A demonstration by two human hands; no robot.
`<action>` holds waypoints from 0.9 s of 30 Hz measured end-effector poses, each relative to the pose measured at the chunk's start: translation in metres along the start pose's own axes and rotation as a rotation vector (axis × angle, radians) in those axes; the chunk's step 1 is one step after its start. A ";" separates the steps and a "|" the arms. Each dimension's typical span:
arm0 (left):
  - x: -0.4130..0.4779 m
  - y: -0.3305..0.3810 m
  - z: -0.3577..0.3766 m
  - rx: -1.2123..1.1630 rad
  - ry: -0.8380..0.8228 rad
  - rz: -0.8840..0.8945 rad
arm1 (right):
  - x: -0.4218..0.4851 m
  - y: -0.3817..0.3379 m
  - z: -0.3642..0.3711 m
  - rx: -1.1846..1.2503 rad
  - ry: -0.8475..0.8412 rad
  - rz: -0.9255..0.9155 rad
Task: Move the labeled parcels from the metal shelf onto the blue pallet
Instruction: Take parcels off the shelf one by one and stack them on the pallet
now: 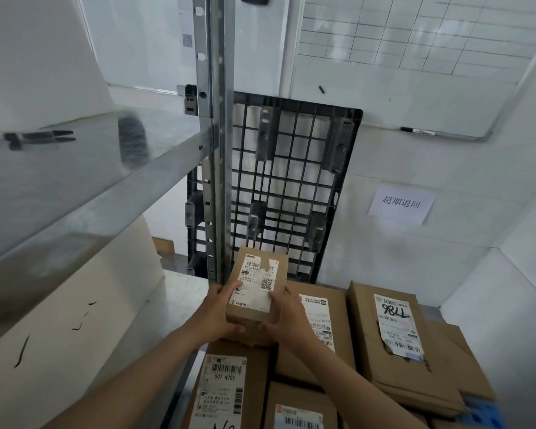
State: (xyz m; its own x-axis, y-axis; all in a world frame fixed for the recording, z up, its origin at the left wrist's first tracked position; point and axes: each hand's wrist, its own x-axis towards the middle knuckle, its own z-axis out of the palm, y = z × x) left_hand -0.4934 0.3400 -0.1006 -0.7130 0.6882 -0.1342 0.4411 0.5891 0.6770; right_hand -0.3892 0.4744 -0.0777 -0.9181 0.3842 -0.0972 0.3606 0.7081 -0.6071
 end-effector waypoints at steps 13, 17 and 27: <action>0.006 0.005 -0.006 0.021 -0.042 -0.045 | 0.005 -0.004 -0.006 -0.115 -0.030 -0.061; 0.003 0.008 -0.008 0.010 0.023 -0.008 | 0.001 -0.003 -0.013 -0.154 -0.022 -0.103; -0.043 0.024 -0.009 -0.015 0.129 -0.073 | -0.021 -0.006 -0.022 -0.230 0.024 -0.225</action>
State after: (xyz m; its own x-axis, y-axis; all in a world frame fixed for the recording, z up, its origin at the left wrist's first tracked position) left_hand -0.4573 0.3204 -0.0721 -0.8074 0.5830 -0.0905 0.3780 0.6289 0.6794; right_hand -0.3683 0.4752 -0.0544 -0.9760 0.2143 0.0393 0.1789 0.8912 -0.4168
